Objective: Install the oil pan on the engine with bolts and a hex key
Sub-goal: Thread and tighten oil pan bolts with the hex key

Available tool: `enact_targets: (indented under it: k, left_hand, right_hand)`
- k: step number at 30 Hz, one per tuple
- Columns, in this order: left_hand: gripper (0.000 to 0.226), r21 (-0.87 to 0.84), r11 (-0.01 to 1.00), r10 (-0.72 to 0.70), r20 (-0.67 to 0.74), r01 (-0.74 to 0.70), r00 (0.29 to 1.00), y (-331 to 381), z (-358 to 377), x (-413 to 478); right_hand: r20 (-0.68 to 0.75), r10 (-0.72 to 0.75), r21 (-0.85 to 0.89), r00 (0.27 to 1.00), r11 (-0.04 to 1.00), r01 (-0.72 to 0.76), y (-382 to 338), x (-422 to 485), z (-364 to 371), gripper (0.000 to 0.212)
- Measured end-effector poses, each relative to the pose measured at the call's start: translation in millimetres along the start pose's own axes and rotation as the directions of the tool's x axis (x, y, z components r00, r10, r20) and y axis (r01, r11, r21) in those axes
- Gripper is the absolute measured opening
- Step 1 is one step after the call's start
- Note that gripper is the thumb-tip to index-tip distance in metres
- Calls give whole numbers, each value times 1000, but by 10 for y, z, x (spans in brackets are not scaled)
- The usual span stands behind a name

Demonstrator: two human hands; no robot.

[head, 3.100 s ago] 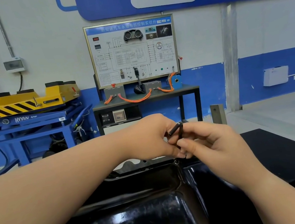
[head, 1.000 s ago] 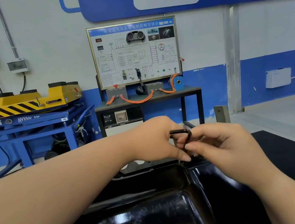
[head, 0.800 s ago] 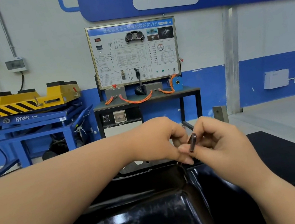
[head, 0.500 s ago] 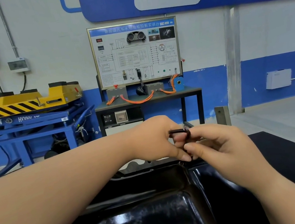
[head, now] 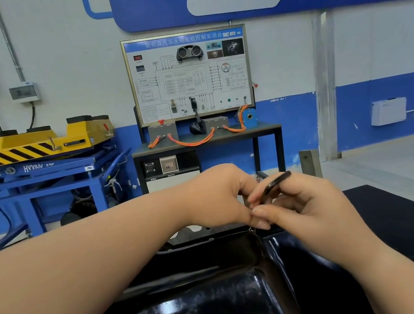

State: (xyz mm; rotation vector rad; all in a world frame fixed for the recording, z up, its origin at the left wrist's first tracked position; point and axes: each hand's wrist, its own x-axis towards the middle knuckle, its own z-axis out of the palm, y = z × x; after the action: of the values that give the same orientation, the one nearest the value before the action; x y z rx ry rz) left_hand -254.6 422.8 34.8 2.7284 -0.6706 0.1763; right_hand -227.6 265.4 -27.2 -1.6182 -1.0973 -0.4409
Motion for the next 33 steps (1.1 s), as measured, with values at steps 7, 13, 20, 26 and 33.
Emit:
enact_targets:
  k: [7,13,20,26,33]
  left_hand:
    - [11,10,1000,16,35,-16,999,20,-18,-13]
    - [37,-35,999,14,58,-12,998,5,-27,-20]
    - [28,-11,999,-49,45,49,998,-29,-22,-16]
    - [30,6,1000,-21,13,21,1000,-22,12,12]
    - [31,-34,999,-43,-20,43,999,-37,-20,-3]
  right_hand:
    - [-102,-62,-157,993,987,45,6,2,48,21]
    - [-126,-45,-93,991,995,33,17,0,66,18]
    - [-34,-101,-45,994,994,99,-22,1,14,21]
    - [-103,-23,-2,994,1000,23,12,-2,57,13]
    - [8,-29,47,1000,998,29,8,5,25,28]
